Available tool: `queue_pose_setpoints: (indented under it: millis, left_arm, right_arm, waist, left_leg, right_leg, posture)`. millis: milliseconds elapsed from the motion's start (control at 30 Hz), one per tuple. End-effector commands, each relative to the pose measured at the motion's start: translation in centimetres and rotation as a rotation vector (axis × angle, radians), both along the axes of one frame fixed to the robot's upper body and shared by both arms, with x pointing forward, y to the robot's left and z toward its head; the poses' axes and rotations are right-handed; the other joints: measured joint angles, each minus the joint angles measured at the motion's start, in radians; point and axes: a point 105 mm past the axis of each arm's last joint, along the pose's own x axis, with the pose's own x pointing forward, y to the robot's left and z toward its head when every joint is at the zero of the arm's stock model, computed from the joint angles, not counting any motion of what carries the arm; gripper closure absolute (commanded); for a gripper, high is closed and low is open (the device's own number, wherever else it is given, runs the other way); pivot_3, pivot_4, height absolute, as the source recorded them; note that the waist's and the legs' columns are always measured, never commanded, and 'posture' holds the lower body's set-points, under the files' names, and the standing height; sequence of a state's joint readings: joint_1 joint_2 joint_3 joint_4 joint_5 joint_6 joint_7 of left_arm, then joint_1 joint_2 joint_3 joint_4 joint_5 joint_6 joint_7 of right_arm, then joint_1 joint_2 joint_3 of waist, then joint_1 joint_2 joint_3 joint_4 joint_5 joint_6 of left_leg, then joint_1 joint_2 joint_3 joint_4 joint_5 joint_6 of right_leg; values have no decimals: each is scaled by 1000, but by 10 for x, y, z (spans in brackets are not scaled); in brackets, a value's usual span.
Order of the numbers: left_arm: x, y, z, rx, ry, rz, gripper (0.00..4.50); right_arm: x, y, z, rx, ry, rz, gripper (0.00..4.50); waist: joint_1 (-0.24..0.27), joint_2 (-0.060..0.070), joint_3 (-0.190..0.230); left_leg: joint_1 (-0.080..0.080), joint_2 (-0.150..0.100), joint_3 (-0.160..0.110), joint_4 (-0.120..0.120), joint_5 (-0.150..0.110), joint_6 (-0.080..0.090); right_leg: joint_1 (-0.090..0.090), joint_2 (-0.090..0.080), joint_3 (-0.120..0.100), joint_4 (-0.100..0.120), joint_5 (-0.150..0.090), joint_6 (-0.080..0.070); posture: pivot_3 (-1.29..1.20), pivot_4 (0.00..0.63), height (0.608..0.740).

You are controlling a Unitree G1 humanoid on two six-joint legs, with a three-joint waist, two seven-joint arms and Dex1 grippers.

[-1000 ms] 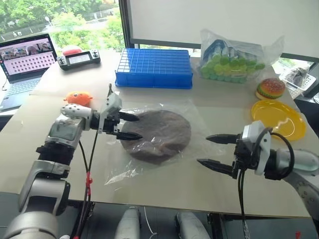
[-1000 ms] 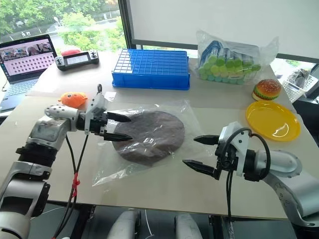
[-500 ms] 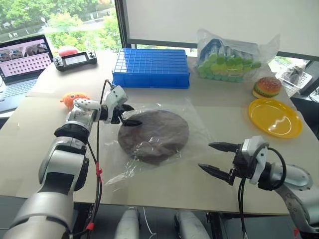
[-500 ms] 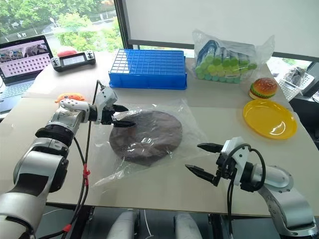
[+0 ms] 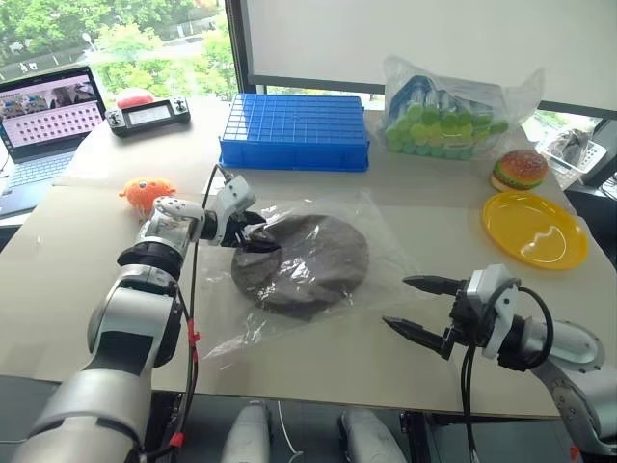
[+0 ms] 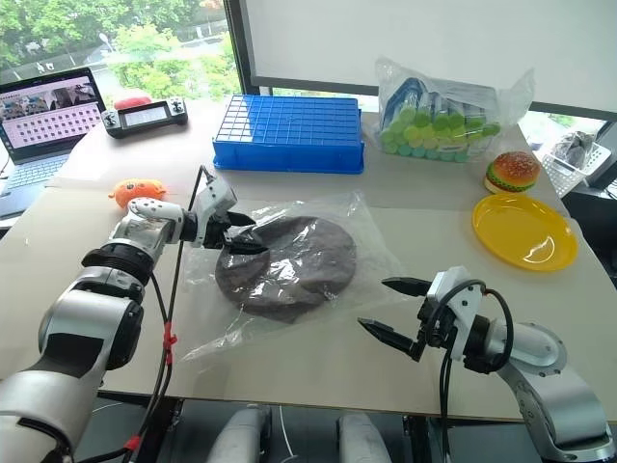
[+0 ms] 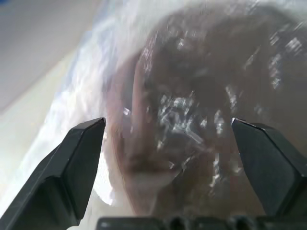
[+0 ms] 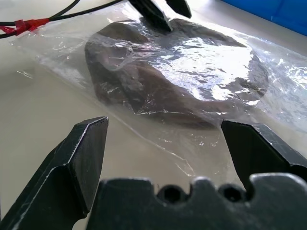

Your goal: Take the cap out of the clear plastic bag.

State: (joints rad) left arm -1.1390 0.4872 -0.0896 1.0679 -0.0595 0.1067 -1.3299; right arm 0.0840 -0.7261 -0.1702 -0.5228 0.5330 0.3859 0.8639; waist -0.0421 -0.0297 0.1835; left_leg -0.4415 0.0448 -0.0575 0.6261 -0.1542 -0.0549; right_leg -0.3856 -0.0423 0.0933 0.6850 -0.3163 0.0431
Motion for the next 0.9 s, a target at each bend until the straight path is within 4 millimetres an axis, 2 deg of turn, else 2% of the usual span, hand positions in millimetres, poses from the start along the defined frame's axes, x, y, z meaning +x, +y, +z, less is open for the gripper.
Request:
queue_pose_setpoints:
  millis: [33,167,300,400,567,800,900]
  left_arm:
    - [-27,-3,37,-44,-8,-192,0]
    - [-63,6,5,104,81,-320,0]
    - [-78,10,-15,188,109,-357,0]
    - [-81,10,-28,248,96,-375,0]
    - [-75,12,-48,352,67,-361,0]
    - [-66,6,-64,434,30,-349,0]
    - [-65,3,-67,435,33,-351,0]
  right_arm:
    - [-1,0,7,-11,-25,-3,30]
    - [-1,-2,4,-16,-10,-6,30]
    - [0,-2,3,-16,-6,-6,30]
    - [1,-1,3,-14,-4,-6,30]
    - [1,-2,2,-12,0,-11,30]
    - [0,-2,2,-6,4,-22,30]
    - [-1,-1,1,-6,7,-25,30]
  waist:
    - [-1,0,0]
    - [-15,4,-2]
    - [-11,2,-1]
    - [6,1,-1]
    - [7,1,-1]
    - [7,1,-1]
    - [6,1,-1]
  left_leg:
    - [0,0,0,0,0,0]
    - [2,0,1,-1,0,0]
    - [4,1,1,0,0,0]
    - [4,1,1,2,0,0]
    - [4,1,1,2,0,0]
    - [5,1,1,2,0,0]
    - [10,1,1,2,0,0]
  right_leg:
    - [0,0,0,0,0,0]
    - [0,0,2,1,0,0]
    - [2,0,1,3,0,0]
    - [3,0,1,3,0,0]
    - [3,0,1,3,0,0]
    - [4,0,1,3,0,0]
    - [10,0,1,2,-1,1]
  posture:
    - [0,150,729]
    - [0,150,729]
    - [0,150,729]
    - [0,150,729]
    - [0,150,729]
    - [0,150,729]
    - [0,150,729]
